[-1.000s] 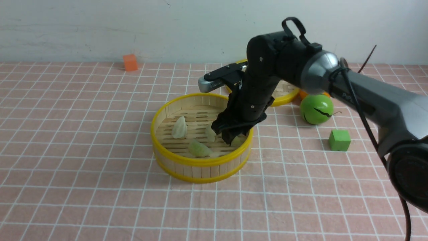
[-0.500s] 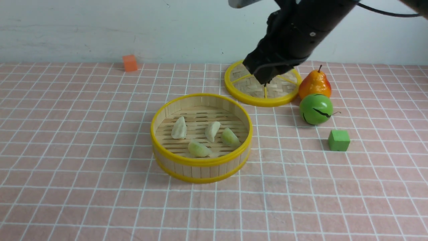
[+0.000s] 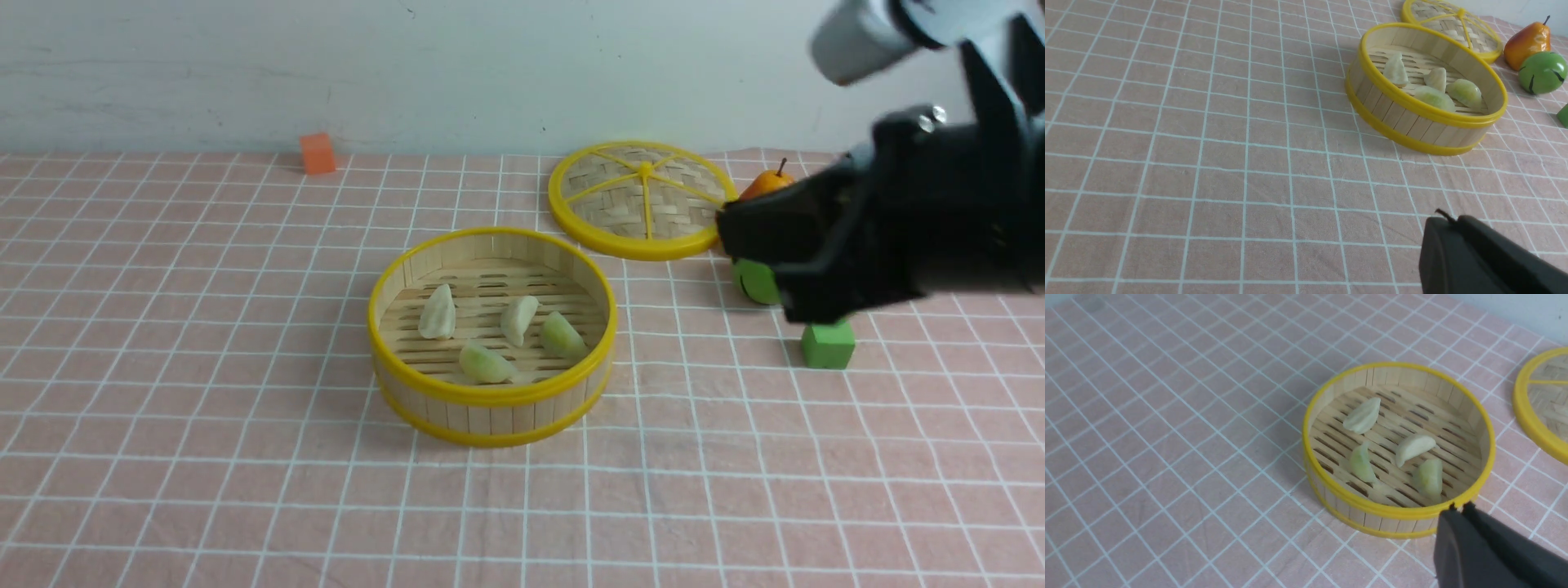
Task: Put the dumplings into the steamer on the table with the pink tablecloth.
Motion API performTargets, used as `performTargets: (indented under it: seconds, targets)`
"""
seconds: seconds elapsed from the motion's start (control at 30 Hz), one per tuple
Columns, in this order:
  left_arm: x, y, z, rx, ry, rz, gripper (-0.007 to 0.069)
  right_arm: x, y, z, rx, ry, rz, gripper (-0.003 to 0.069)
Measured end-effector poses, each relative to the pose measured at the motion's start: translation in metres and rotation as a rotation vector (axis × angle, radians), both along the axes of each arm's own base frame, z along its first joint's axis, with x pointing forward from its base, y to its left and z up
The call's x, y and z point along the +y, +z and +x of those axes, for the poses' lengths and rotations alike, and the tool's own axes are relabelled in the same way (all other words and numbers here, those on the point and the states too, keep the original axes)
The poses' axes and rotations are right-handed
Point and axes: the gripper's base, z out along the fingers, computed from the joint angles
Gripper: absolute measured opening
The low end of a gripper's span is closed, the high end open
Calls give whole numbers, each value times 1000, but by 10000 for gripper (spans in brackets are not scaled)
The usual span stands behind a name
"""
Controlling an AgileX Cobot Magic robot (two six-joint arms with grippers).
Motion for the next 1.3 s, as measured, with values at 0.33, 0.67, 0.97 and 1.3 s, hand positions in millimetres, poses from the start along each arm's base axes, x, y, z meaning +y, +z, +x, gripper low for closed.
performTargets:
  seconds: [0.33, 0.67, 0.97, 1.3]
  targets:
    - [0, 0, 0, -5, -1, -2, 17, -34, -12, -72, -63, 58, 26, -15]
    - [0, 1, 0, -6, -1, -2, 17, -39, -21, -87, -5, 115, -38, -10]
    - [0, 1, 0, -7, -2, -3, 17, -44, -18, -84, -85, 71, -83, -22]
    - [0, 1, 0, -7, -2, -4, 17, -76, -16, -109, -169, -126, -50, -22]
